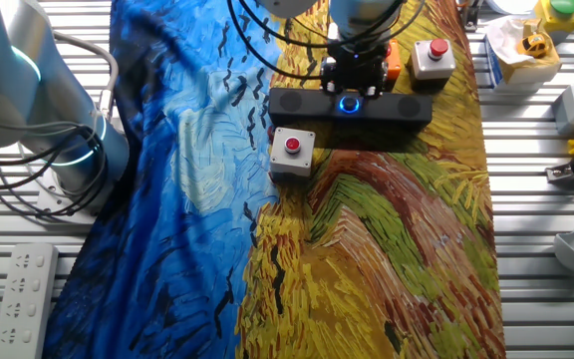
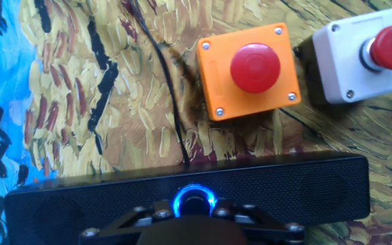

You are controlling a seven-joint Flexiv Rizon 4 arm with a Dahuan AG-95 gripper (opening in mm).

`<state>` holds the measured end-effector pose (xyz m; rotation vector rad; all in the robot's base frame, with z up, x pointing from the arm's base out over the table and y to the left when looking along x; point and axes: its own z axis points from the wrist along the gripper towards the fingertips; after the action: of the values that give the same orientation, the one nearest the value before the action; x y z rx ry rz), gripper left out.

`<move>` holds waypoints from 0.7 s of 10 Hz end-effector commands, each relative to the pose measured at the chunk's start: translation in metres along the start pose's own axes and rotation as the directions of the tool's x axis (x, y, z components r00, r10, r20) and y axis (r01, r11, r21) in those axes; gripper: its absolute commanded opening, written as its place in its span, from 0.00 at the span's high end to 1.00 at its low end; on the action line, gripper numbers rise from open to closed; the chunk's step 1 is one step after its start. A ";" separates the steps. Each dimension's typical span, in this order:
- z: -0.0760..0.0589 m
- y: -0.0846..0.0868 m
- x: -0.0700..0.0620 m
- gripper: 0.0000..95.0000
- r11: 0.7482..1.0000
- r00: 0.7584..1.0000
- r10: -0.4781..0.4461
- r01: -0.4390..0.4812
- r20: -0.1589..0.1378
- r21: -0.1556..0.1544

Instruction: Turn the knob to decrease the volume of the speaker

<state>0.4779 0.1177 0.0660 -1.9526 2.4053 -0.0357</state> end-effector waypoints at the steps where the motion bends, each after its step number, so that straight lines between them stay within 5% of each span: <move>1: 0.000 -0.001 0.000 0.40 0.954 0.954 0.300 -0.300 0.020 -0.015; 2: -0.001 -0.003 0.000 0.40 0.869 0.869 0.494 -0.494 0.018 -0.017; 3: -0.001 -0.004 0.000 0.40 0.824 0.824 0.567 -0.566 0.014 -0.014; 4: -0.002 -0.010 0.000 0.40 0.705 0.705 0.709 -0.709 0.006 -0.006; 6: -0.004 -0.018 0.000 0.40 0.614 0.614 0.789 -0.789 0.002 -0.007; 7: -0.005 -0.021 0.000 0.40 0.546 0.546 0.838 -0.837 0.003 -0.010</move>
<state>0.4880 0.1162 0.0691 -1.1554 2.8630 0.0094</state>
